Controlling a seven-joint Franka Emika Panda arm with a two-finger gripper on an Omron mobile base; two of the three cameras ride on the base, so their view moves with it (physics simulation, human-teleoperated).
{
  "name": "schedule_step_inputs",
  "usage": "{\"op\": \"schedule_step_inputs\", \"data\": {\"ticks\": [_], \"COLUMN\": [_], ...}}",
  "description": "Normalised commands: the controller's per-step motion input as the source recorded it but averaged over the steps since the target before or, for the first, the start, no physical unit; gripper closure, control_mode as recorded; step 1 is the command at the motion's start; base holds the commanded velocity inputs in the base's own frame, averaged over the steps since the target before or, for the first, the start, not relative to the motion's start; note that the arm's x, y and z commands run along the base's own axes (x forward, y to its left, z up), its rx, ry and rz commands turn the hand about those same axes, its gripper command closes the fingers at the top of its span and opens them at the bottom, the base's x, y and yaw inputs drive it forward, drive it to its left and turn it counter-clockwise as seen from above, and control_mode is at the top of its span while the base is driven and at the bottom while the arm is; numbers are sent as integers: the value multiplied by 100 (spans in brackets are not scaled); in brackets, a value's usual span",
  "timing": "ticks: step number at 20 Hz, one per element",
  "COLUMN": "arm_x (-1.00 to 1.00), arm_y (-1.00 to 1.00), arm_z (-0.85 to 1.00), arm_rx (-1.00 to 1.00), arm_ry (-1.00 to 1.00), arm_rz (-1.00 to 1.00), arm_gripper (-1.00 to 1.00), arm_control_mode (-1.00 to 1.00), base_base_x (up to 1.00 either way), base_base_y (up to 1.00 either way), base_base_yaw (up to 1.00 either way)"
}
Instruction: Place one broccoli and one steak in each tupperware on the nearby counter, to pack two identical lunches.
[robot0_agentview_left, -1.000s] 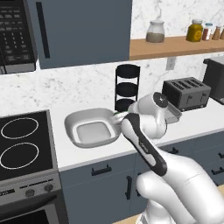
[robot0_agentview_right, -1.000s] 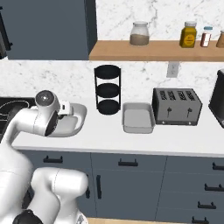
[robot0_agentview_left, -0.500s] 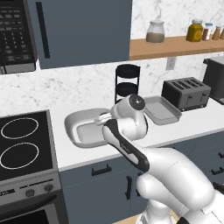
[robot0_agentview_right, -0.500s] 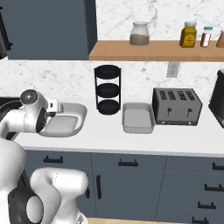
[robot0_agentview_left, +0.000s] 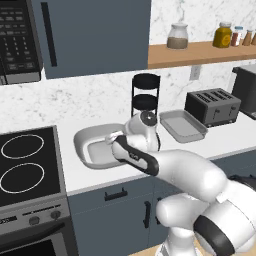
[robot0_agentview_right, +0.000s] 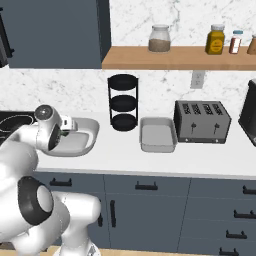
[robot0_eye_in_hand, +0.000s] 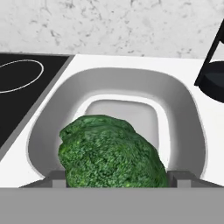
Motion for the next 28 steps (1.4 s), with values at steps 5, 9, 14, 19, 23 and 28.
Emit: {"op": "schedule_step_inputs", "data": {"ticks": [5, 9, 14, 19, 23, 28], "arm_x": [63, 63, 59, 25, -1, 0], "arm_y": [27, 18, 15, 1, 0, 0], "arm_z": [-28, -28, -27, -10, 0, 0], "arm_rx": [-1, 0, 0, 0, 0, 0], "arm_ry": [2, 5, 5, 0, 0, 0], "arm_rz": [0, 0, 0, 0, 0, 0], "arm_gripper": [100, 100, -100, -100, -100, -100], "arm_control_mode": [-100, -100, -100, -100, -100, -100], "base_base_x": [0, 0, 0, 0, 0, 0], "base_base_y": [0, 0, 0, 0, 0, 0], "base_base_yaw": [0, 0, 0, 0, 0, 0]}}
